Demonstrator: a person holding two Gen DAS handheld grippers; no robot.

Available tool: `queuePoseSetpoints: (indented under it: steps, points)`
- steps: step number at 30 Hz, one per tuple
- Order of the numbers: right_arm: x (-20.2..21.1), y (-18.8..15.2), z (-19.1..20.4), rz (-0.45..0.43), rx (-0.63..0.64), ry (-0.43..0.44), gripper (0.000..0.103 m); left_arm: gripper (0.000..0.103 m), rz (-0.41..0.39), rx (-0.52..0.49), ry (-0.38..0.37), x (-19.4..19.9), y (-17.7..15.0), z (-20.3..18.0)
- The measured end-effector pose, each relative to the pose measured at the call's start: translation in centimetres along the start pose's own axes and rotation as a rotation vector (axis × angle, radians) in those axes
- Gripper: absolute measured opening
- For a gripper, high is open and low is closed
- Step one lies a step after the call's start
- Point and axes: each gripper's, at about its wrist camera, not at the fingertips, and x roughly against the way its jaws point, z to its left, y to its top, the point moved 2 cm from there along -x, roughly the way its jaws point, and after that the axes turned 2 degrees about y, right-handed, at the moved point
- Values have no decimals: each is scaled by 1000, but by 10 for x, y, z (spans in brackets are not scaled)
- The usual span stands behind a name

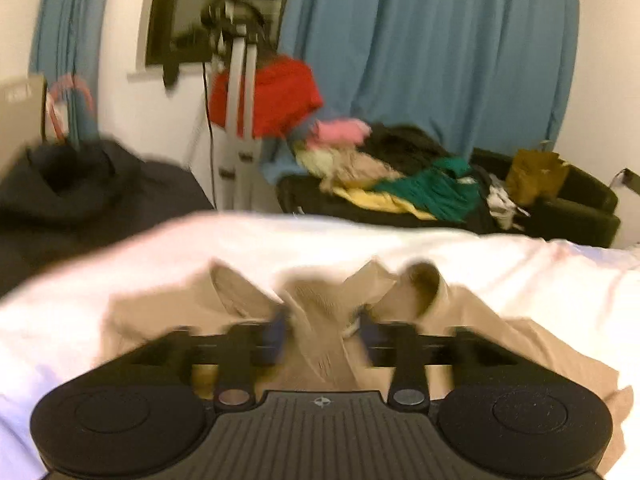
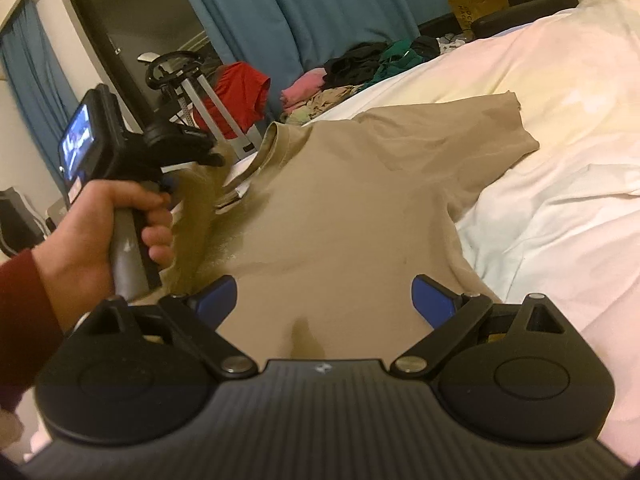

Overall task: Fold clothes
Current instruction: 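Fold the held side edge over toward the shirt's center, then open the left tool, then grasp the opposite side edge of the shirt with the right tool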

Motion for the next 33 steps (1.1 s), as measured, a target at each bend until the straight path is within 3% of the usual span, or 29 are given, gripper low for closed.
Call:
queuePoseSetpoints:
  steps: [5, 11, 14, 18, 22, 27, 30, 33]
  points:
    - [-7, 1, -3, -2, -2, 17, 96, 80, 1, 5, -70, 46, -17, 24]
    - [0, 3, 5, -15, 18, 49, 96, 83, -32, -79, -26, 185, -55, 60]
    - [14, 1, 14, -22, 46, 71, 96, 83, -47, -51, -1, 260, -85, 88]
    - [38, -6, 28, -11, 96, 95, 96, 83, -47, 0, 29, 323, -113, 125]
    - [71, -20, 48, 32, 133, 123, 96, 83, -40, 35, 17, 355, -124, 153]
    - [113, -51, 94, 101, 265, 163, 96, 83, -55, 31, -19, 375, -124, 171]
    - [135, -84, 123, 166, 260, 252, 96, 83, -75, 25, -17, 380, -127, 179]
    - [150, -123, 160, 228, 342, 345, 95, 83, -92, 42, -7, 386, -126, 192]
